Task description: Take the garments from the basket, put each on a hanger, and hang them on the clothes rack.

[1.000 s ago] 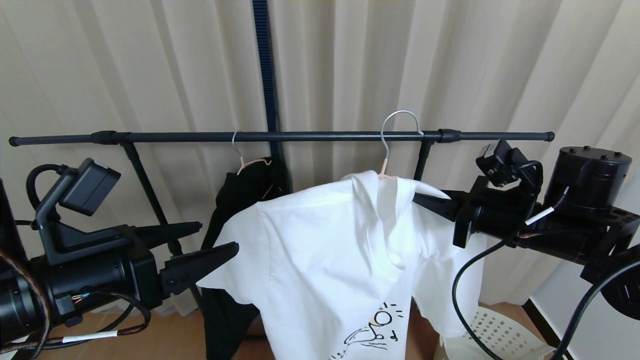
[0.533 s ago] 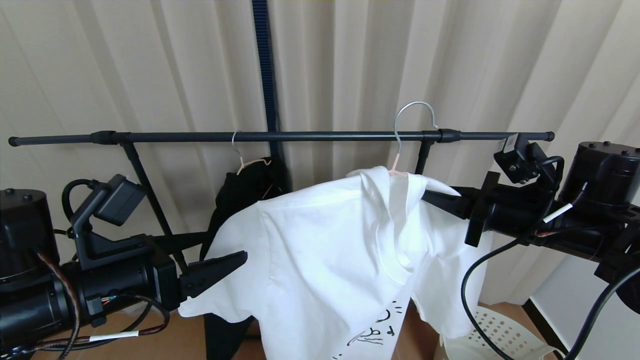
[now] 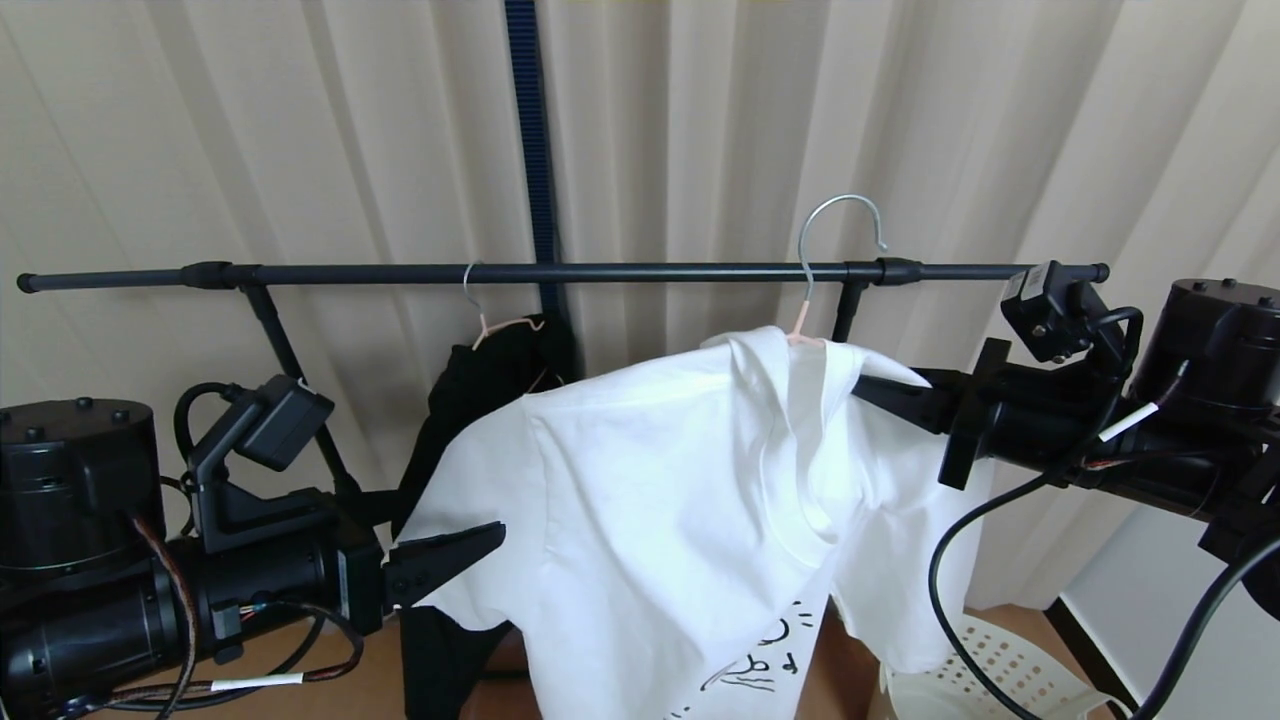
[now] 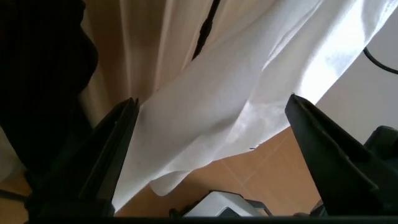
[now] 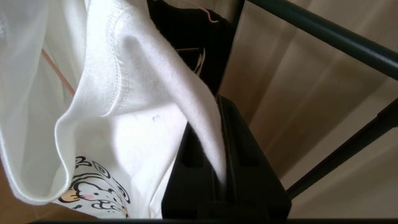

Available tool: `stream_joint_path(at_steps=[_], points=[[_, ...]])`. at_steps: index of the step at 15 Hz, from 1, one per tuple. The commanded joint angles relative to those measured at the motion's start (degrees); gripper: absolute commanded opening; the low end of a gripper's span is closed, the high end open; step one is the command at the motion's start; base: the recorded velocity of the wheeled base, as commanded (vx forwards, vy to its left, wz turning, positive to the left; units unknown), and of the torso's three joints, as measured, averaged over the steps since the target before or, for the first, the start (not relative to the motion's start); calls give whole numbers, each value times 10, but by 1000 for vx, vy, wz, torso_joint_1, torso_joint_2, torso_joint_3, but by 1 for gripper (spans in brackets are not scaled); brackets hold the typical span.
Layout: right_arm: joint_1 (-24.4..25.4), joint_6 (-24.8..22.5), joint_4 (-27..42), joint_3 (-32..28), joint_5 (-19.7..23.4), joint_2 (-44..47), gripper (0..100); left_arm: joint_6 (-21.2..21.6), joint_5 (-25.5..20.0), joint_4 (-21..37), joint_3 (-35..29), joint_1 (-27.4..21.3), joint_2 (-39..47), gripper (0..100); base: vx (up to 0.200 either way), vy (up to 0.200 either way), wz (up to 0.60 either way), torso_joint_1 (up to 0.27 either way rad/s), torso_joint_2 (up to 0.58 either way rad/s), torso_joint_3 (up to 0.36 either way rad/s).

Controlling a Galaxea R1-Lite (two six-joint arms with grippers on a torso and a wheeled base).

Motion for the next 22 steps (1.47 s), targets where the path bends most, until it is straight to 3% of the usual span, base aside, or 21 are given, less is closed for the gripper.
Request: stream_joint_path(at_steps=[1, 9, 22], points=[[0, 0, 0, 0, -1, 0, 0, 0, 0, 0, 2, 0, 3, 0, 0, 0, 0, 0, 0, 0], [-10, 1, -1, -6, -1, 3, 0, -1, 1, 0, 9, 4, -8, 0, 0, 0, 0, 0, 0, 0], [-28, 5, -1, -13, 0, 0, 0, 0, -1, 0, 7, 58, -21, 0, 0, 0, 0, 0, 0, 0]])
